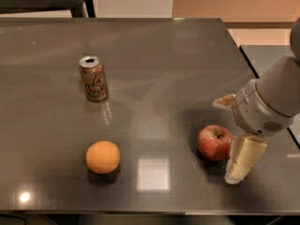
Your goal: Move apple near orange can
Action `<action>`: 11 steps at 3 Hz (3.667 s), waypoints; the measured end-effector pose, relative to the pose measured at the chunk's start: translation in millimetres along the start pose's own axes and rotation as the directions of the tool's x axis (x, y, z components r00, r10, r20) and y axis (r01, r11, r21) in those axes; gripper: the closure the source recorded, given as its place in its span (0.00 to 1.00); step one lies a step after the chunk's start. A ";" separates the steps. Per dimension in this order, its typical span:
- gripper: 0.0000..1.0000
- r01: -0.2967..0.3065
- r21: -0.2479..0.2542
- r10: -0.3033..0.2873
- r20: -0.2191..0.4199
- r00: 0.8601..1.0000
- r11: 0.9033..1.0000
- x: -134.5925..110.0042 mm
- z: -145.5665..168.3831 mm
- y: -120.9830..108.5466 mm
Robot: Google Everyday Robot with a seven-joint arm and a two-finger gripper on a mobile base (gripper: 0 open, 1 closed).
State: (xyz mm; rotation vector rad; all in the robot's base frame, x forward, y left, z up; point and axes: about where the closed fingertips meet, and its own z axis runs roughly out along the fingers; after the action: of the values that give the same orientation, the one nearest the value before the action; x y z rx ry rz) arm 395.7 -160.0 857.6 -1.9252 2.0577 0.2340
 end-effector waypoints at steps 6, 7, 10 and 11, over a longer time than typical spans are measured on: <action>1.00 0.018 0.040 -0.020 0.042 0.999 0.999 -72.2 -8.6 -69.6; 1.00 0.036 0.036 -0.038 0.053 0.998 0.999 -101.1 0.8 -90.8; 1.00 0.128 0.020 -0.130 0.106 0.986 0.992 -186.6 44.2 -111.3; 1.00 0.160 0.005 -0.159 0.116 0.980 0.987 -207.7 60.7 -109.0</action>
Offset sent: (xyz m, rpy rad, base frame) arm 0.0044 0.0134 -0.0106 0.0369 0.0293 0.0141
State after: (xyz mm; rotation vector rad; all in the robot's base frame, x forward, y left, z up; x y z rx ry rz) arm 520.4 46.5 880.3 -2.0170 1.8201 0.3058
